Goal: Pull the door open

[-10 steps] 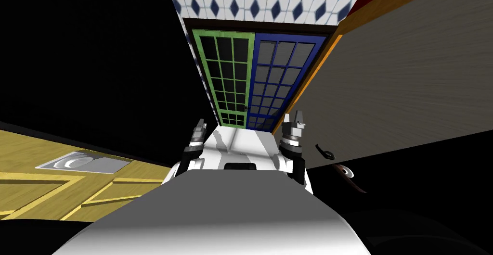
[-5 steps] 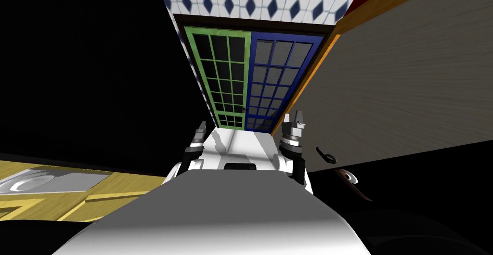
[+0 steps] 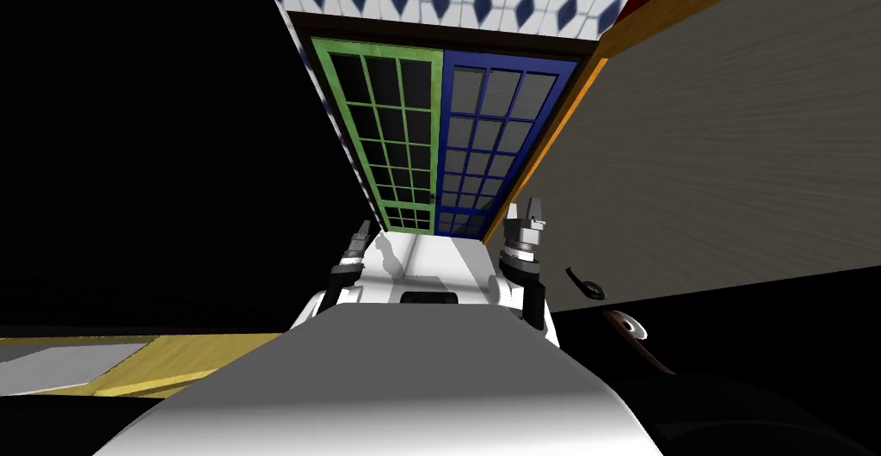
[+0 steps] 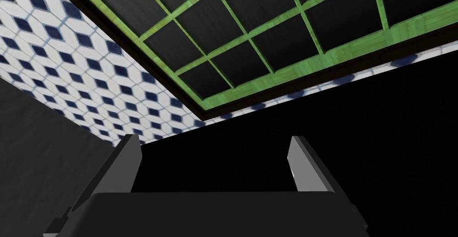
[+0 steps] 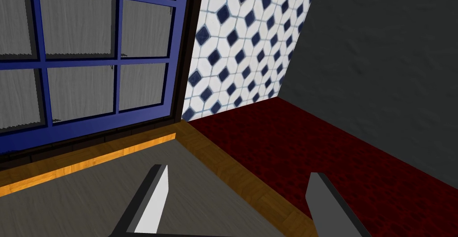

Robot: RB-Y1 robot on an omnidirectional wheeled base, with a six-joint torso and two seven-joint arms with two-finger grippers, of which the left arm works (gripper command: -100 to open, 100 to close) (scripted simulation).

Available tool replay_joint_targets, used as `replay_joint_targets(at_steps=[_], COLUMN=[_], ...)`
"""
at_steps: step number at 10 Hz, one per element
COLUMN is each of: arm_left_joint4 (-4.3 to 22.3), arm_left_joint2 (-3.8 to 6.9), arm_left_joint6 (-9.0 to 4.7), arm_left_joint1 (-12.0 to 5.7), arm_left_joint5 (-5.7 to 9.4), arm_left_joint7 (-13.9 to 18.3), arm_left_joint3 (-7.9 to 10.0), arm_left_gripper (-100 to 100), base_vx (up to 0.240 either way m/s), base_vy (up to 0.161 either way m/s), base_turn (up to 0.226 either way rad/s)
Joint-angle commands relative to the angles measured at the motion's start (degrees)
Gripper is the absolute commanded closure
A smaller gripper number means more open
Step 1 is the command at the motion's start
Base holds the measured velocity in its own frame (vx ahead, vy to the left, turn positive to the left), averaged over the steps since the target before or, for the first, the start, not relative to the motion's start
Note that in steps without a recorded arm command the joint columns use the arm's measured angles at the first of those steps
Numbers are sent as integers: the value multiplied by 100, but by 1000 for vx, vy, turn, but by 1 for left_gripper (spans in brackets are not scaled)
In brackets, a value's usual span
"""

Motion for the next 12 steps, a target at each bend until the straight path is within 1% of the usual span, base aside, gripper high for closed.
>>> replay_joint_targets(at_steps=[1, 5, 12], arm_left_joint4=[195, 625, 1421], arm_left_joint2=[13, 59, 102], arm_left_joint6=[-61, -208, -481], arm_left_joint1=[-67, -175, -377], arm_left_joint5=[-37, -118, -268], arm_left_joint7=[-198, -641, -1461], arm_left_joint3=[50, 177, 413], arm_left_gripper=[-100, -100, -100], base_vx=[107, 100, 107], base_vy=[-40, -35, -34], base_turn=[-50, -53, -55])
